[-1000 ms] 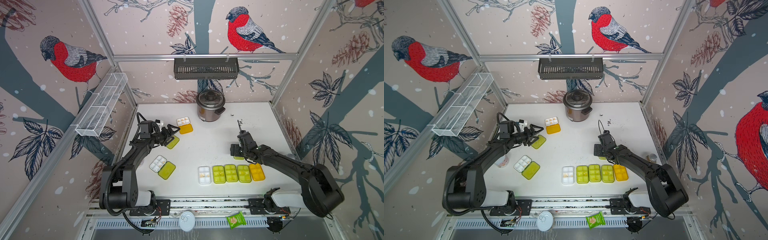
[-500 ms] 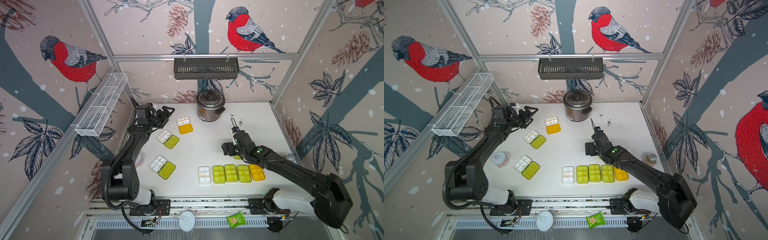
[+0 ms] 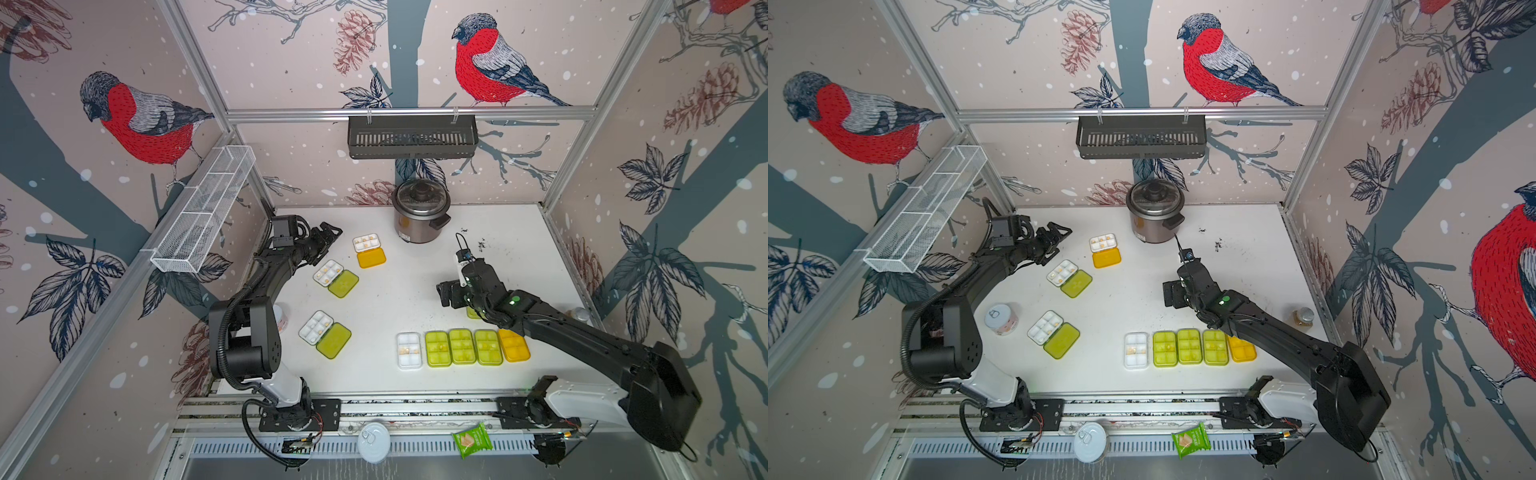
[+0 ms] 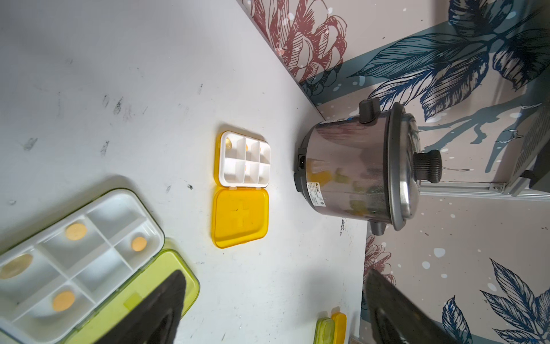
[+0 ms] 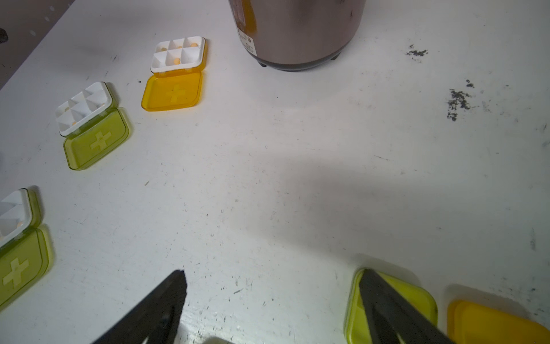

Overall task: Close pillboxes
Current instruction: Move the pillbox to the center of the board.

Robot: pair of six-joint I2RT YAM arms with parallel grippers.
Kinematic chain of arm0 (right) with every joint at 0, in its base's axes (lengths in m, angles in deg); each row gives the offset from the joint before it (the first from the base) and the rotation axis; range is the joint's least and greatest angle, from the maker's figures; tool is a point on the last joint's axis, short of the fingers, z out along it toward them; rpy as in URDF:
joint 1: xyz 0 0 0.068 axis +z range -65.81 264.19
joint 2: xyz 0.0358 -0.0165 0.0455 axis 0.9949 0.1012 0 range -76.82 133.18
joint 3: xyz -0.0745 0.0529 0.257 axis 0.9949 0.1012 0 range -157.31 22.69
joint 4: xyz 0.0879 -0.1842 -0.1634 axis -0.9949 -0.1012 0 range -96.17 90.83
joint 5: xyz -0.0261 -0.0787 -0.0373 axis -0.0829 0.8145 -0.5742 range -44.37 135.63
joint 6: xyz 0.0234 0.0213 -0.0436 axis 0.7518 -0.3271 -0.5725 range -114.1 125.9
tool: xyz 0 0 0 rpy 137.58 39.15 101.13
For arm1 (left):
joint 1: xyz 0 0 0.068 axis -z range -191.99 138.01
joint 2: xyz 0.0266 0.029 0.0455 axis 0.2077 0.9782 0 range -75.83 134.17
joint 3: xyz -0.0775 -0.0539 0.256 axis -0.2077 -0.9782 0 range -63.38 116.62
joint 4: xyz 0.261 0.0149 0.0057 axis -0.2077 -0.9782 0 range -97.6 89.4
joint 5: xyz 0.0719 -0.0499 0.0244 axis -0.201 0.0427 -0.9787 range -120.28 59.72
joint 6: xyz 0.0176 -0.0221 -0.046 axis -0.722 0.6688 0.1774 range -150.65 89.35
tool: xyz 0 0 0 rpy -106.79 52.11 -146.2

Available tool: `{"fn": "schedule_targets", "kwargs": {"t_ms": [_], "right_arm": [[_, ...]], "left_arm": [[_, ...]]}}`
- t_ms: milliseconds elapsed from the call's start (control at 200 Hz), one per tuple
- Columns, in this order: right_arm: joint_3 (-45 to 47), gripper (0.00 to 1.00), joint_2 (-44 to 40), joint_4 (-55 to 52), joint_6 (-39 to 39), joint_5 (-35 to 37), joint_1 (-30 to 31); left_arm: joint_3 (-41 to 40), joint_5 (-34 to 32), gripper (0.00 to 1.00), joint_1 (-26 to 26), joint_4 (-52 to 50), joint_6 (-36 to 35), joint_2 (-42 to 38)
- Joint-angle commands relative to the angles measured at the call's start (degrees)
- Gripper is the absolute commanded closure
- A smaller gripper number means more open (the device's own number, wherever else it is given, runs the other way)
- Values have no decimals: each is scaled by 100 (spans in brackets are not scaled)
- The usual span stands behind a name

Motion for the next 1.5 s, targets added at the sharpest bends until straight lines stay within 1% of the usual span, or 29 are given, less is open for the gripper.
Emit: {"fn": "schedule_targets", "kwargs": {"t_ms": [0,90,175,345,570,705,810,895,1166,1301,1496], "right_arm": [[-220,8,293,339,-22,-138,14],[-364,9,531,392,53,-294,40],[-436,10,706,406,68,-295,69],[-255,10,856,680,77,-165,92],[-262,9,1233,1017,14,-315,90],[-420,7,1449,964,-123,-357,67],[-324,5,1455,1083,-256,-275,28],[-179,4,1428,1233,-245,-351,-41],[-28,4,1406,1439,-163,-473,-192],[113,3,1296,1490,-136,-439,-219],[272,3,1237,1707,-55,-434,-314]], "left_arm": [[2,215,7,-33,59,-59,21],[-11,218,7,-30,89,-44,28],[-8,304,7,-52,115,7,67],[-88,428,8,-65,270,132,65],[-127,440,8,-90,319,178,72],[-93,280,8,-157,209,75,115],[-73,364,8,-215,236,134,244],[-95,465,8,-232,266,176,340],[112,361,8,-259,-97,-76,459],[160,441,8,-268,-134,-96,513],[183,386,8,-312,-180,-128,546]]}}
